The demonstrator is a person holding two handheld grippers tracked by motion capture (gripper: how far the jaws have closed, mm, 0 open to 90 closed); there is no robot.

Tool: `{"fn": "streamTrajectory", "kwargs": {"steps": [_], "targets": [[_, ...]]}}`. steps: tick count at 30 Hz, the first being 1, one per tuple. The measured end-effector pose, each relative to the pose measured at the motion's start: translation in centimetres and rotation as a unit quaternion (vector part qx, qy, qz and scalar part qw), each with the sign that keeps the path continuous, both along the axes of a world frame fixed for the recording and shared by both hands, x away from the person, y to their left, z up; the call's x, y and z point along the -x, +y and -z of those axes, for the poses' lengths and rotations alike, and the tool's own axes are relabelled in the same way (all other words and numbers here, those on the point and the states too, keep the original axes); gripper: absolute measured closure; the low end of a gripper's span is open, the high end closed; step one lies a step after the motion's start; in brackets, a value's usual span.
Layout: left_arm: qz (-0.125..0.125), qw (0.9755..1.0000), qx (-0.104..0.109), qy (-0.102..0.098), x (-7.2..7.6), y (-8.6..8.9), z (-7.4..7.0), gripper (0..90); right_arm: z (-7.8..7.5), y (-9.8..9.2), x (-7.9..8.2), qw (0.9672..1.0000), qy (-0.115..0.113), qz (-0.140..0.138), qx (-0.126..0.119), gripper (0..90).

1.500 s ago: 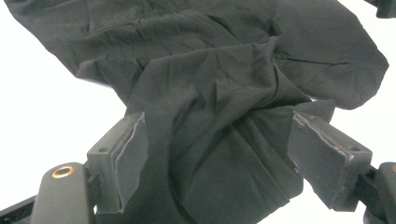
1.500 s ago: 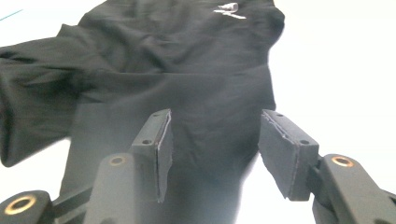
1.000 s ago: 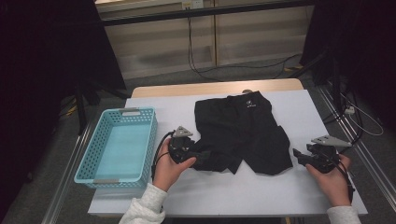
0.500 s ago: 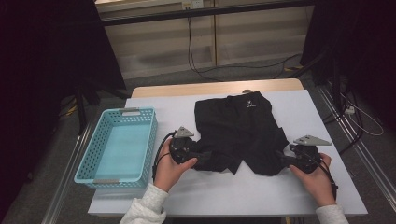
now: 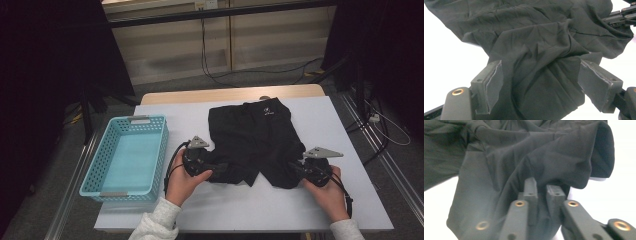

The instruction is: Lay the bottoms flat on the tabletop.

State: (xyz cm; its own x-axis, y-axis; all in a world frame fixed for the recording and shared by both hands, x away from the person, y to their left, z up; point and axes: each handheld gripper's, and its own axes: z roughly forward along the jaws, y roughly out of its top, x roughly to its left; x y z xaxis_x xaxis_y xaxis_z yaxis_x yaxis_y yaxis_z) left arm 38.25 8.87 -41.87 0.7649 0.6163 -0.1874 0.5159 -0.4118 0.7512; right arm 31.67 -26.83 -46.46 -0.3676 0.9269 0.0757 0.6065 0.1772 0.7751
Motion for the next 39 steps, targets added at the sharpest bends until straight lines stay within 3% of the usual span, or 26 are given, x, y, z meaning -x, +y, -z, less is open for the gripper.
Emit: {"fn": "streamTrajectory", "kwargs": {"steps": [9, 17, 21, 25, 31, 34, 39], "targets": [[0.02, 0.9998, -0.003, -0.004, 0.1, -1.2, 0.4, 21.1, -1.1, -0.7, 1.1, 0.9998, -0.007, -0.003, -0.017, 88.0], [0.043, 0.999, -0.003, -0.006, 0.1, -3.1, 1.8, 24.0, -2.2, -1.8, 2.5, 0.9996, -0.018, 0.008, -0.021, 88.2], [0.057, 0.9983, -0.011, 0.001, 0.2, -3.7, 2.5, 33.9, -2.4, -2.6, 3.0, 0.9994, -0.02, 0.019, -0.02, 88.0], [0.073, 0.9971, -0.016, 0.014, 0.3, -4.1, 3.0, 57.2, -2.7, -3.3, 3.4, 0.9993, -0.02, 0.028, -0.015, 87.7], [0.074, 0.9962, -0.025, 0.038, 0.4, -3.8, 3.2, 87.5, -2.7, -3.8, 3.8, 0.9993, -0.014, 0.036, -0.003, 87.0], [0.068, 0.9969, -0.014, 0.038, 0.3, -3.3, 2.6, 89.1, -2.9, -4.0, 3.9, 0.9992, -0.018, 0.036, -0.003, 86.2], [0.048, 0.9983, 0.013, 0.03, 0.0, -1.6, 0.4, 89.3, -3.6, -4.0, 4.2, 0.9993, -0.024, 0.03, -0.001, 80.1]]}}
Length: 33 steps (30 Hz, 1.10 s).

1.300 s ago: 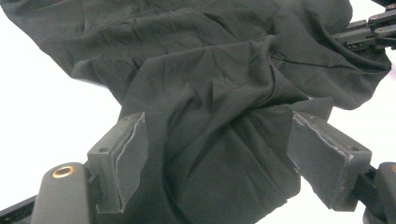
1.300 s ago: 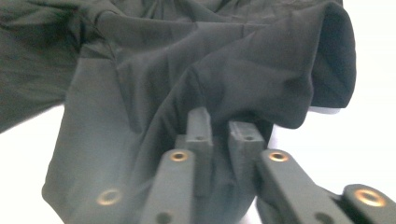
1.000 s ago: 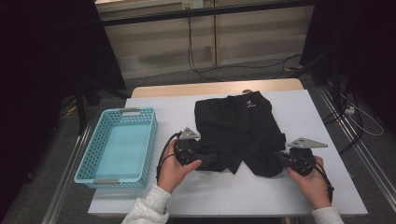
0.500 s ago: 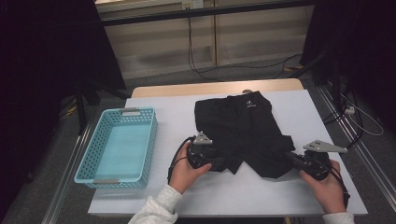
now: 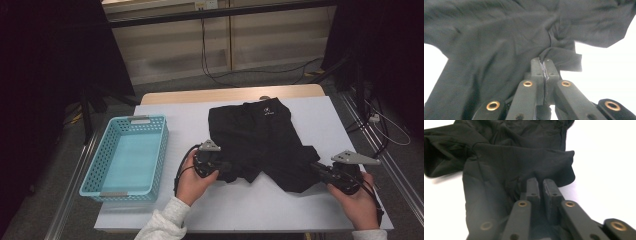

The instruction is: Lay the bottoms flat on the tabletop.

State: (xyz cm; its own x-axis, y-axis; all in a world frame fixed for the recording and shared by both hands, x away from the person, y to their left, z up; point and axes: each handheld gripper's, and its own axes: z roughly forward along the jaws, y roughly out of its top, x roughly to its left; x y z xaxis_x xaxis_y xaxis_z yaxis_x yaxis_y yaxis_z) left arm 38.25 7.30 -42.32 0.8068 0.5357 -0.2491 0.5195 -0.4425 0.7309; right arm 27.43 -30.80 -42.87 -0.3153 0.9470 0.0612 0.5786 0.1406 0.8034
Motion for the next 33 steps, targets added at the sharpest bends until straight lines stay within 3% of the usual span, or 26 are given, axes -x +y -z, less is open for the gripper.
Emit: {"fn": "streamTrajectory", "kwargs": {"steps": [2, 4, 7, 11, 20, 22, 24, 26, 33], "targets": [[-0.017, 0.9998, 0.004, -0.005, -0.2, 0.7, -0.4, 89.3, -0.2, 0.0, 0.1, 0.9999, 0.004, -0.009, -0.005, 72.2], [-0.022, 0.9997, 0.008, -0.001, -0.4, 1.3, -0.5, 89.3, -0.6, -0.1, 0.3, 1.0, -0.005, -0.005, 0.004, 61.1], [-0.028, 0.9996, 0.005, 0.001, -0.5, 1.3, -0.2, 89.3, -1.2, -0.5, 0.3, 0.9996, -0.011, 0.009, 0.023, 57.0], [-0.021, 0.9998, 0.001, 0.003, -0.4, 1.3, -0.1, 89.3, -0.2, -1.5, 0.0, 0.9994, -0.001, 0.029, 0.016, 56.2], [-0.017, 0.9998, -0.003, 0.005, -0.3, 0.9, 0.2, 89.2, 3.1, -2.4, -1.0, 0.9964, 0.054, 0.056, 0.033, 54.5], [-0.015, 0.9999, -0.005, 0.008, -0.3, 0.9, 0.3, 89.2, 3.2, -2.4, -0.9, 0.9966, 0.051, 0.057, 0.032, 57.2], [-0.016, 0.9998, -0.005, 0.007, -0.2, 0.8, 0.3, 89.2, 3.2, -2.4, -0.8, 0.9972, 0.055, 0.045, 0.022, 78.1], [-0.013, 0.9999, -0.004, 0.007, -0.2, 0.7, 0.2, 89.2, 3.1, -2.4, -0.6, 0.9971, 0.052, 0.052, 0.019, 88.7], [-0.011, 0.9999, 0.001, 0.001, 0.0, 0.6, -0.5, 89.3, 1.8, -2.7, 0.5, 0.9974, 0.047, 0.053, 0.012, 89.2]]}}
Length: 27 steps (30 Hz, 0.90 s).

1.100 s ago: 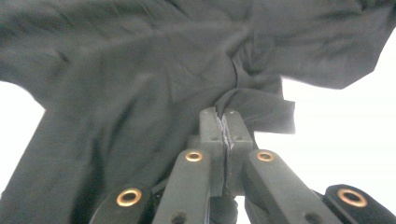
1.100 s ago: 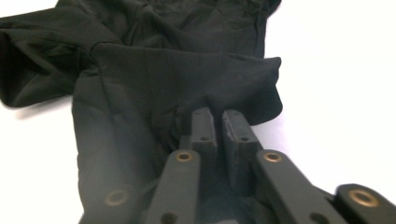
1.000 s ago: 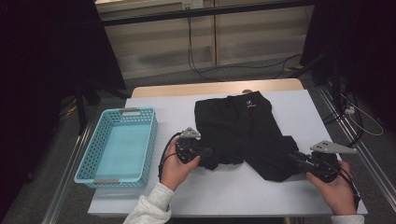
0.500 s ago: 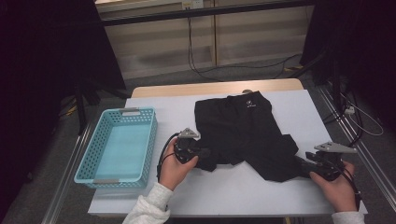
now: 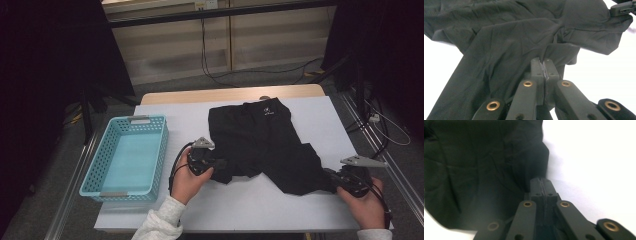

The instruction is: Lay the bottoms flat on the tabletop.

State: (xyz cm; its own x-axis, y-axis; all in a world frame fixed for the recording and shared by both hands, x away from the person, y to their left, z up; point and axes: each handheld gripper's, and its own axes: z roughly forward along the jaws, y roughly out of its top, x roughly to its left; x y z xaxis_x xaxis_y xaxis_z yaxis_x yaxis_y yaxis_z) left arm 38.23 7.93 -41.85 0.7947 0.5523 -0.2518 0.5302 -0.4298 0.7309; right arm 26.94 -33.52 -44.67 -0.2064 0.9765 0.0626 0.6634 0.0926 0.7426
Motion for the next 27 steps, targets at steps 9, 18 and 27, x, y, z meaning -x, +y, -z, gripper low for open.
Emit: {"fn": "streamTrajectory", "kwargs": {"steps": [9, 18, 27], "targets": [[-0.004, 0.9997, 0.017, -0.015, 0.3, 0.6, -1.5, 89.4, -2.2, -0.5, 2.1, 0.9998, -0.014, 0.001, -0.016, 89.2], [-0.004, 0.9999, 0.008, -0.007, 0.2, 0.4, -0.8, 89.3, -1.5, 0.5, 1.8, 0.9994, -0.013, -0.031, 0.01, 76.4], [0.0, 1.0, 0.004, -0.005, 0.3, 0.2, -0.6, 89.4, -0.7, 5.5, 0.4, 0.9952, -0.017, -0.096, 0.012, 57.0]]}}
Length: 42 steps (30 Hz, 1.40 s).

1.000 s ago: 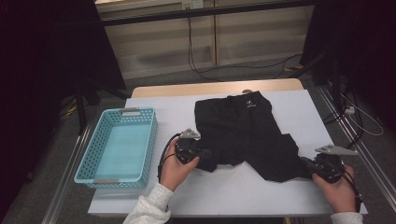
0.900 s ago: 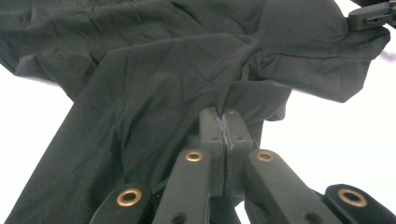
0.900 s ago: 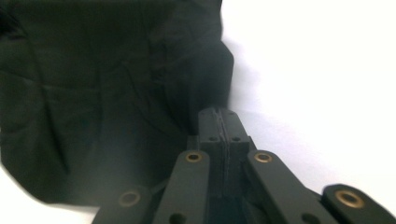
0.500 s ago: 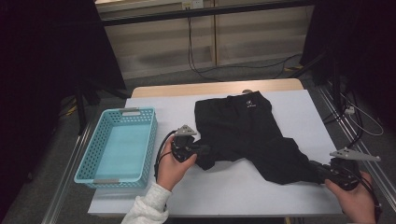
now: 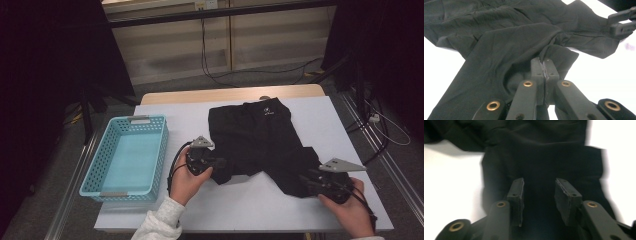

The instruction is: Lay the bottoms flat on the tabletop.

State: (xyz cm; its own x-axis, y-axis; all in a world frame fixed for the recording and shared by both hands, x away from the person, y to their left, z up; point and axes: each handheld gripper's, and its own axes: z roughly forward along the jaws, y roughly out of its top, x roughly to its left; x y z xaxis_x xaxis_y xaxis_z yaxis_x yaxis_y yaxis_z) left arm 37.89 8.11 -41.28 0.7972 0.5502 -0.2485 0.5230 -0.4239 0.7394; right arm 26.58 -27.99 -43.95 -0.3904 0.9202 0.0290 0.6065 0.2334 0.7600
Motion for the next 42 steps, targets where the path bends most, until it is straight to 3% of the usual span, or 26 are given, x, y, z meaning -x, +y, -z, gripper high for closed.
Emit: {"fn": "streamTrajectory", "kwargs": {"steps": [3, 5, 9, 12, 17, 21, 24, 27, 31, 34, 39, 42], "targets": [[0.0, 1.0, -0.001, 0.001, 0.0, 0.0, 0.1, 89.4, 1.0, 1.3, -0.7, 0.9998, 0.013, -0.011, -0.008, 56.4], [-0.002, 1.0, 0.0, 0.0, 0.0, 0.0, 0.1, 89.4, 1.4, 1.8, -0.9, 0.9997, 0.019, -0.014, 0.006, 58.0], [0.0, 1.0, -0.002, 0.003, 0.0, 0.0, 0.3, 89.4, 2.0, 2.0, -1.2, 0.9997, 0.021, -0.014, 0.004, 77.1], [0.0, 1.0, -0.005, 0.003, 0.0, -0.1, 0.4, 89.4, 1.9, 2.0, -1.3, 0.9998, 0.017, -0.012, 0.007, 86.2], [0.001, 1.0, -0.005, 0.002, 0.1, -0.3, 0.3, 89.4, 0.8, 2.4, -0.9, 0.9998, -0.013, -0.011, 0.01, 87.3], [0.001, 1.0, -0.001, 0.0, 0.1, -0.3, 0.2, 89.4, -0.4, 3.6, -0.6, 0.9987, -0.037, -0.029, 0.021, 87.2], [0.005, 1.0, -0.002, -0.001, 0.2, -0.4, 0.1, 89.4, -0.4, 4.9, -0.6, 0.9977, -0.035, -0.051, 0.026, 86.3], [0.006, 1.0, -0.001, 0.002, 0.2, -0.4, 0.1, 89.3, 0.7, 6.1, -0.7, 0.9974, -0.014, -0.068, 0.021, 85.7], [0.005, 1.0, -0.005, 0.003, 0.2, -0.4, 0.3, 89.4, 1.2, 6.8, -1.1, 0.9971, 0.002, -0.075, -0.011, 79.3], [0.005, 1.0, -0.007, 0.004, 0.2, -0.4, 0.4, 89.3, 0.8, 6.4, -1.2, 0.9974, -0.007, -0.072, -0.005, 74.5], [0.0, 0.9999, -0.01, 0.007, 0.0, -0.2, 0.6, 89.4, -0.5, 3.8, -1.1, 0.999, -0.029, -0.03, -0.017, 58.2], [-0.002, 0.9999, -0.012, 0.007, 0.0, -0.1, 0.6, 89.4, -0.7, 2.1, -1.1, 0.9993, -0.032, 0.001, -0.019, 54.4]]}}
